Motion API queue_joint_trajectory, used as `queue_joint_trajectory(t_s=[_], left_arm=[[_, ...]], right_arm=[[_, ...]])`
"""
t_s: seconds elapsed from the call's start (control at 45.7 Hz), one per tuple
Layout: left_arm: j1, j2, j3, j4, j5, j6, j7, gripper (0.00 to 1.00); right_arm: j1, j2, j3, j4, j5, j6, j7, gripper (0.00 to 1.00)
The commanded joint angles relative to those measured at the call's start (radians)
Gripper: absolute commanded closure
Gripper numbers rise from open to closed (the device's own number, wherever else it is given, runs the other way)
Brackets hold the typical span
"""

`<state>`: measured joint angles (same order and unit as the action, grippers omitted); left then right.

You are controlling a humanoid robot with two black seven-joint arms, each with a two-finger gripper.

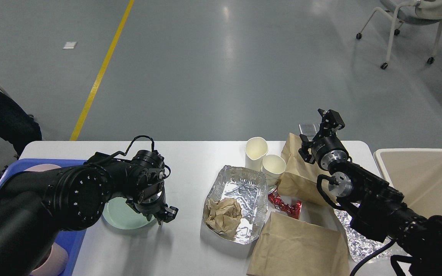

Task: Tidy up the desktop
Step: 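Grasp the pale green plate rim with the left gripper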

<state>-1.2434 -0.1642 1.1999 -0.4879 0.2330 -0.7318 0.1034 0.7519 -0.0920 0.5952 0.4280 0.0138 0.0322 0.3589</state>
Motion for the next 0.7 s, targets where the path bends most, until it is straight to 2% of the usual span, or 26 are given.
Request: queue_joint_trajectory(t_s=[0.0,0.153,0.306,0.503,0.679], left_arm=[[0.001,-0.001,0.003,0.000,0.000,-0.003,0.001,0.72],[0.001,-0.001,0.004,0.002,0.000,-0.005,0.001,0.77],[0.001,0.000,0.004,0.000,0.000,-0.008,0.001,0.86],[0.001,0.000,0.004,0.023,0.002,-0.023,0.010,0.89],[-0.002,0.003,0.004,0.032,0.003,-0.024,0.012,0.96]], right_arm=[[0.000,0.000,0.000,0.000,0.000,0.000,0.000,0.00],[0.001,0.000,0.000,0.000,0.000,0.000,0.000,0.00],[0.000,0.000,0.000,0.000,0.000,0.000,0.000,0.00],[0.000,0.000,0.000,0.000,0.000,0.000,0.000,0.00],[0.001,0.000,0.000,0.000,0.000,0.000,0.000,0.00]])
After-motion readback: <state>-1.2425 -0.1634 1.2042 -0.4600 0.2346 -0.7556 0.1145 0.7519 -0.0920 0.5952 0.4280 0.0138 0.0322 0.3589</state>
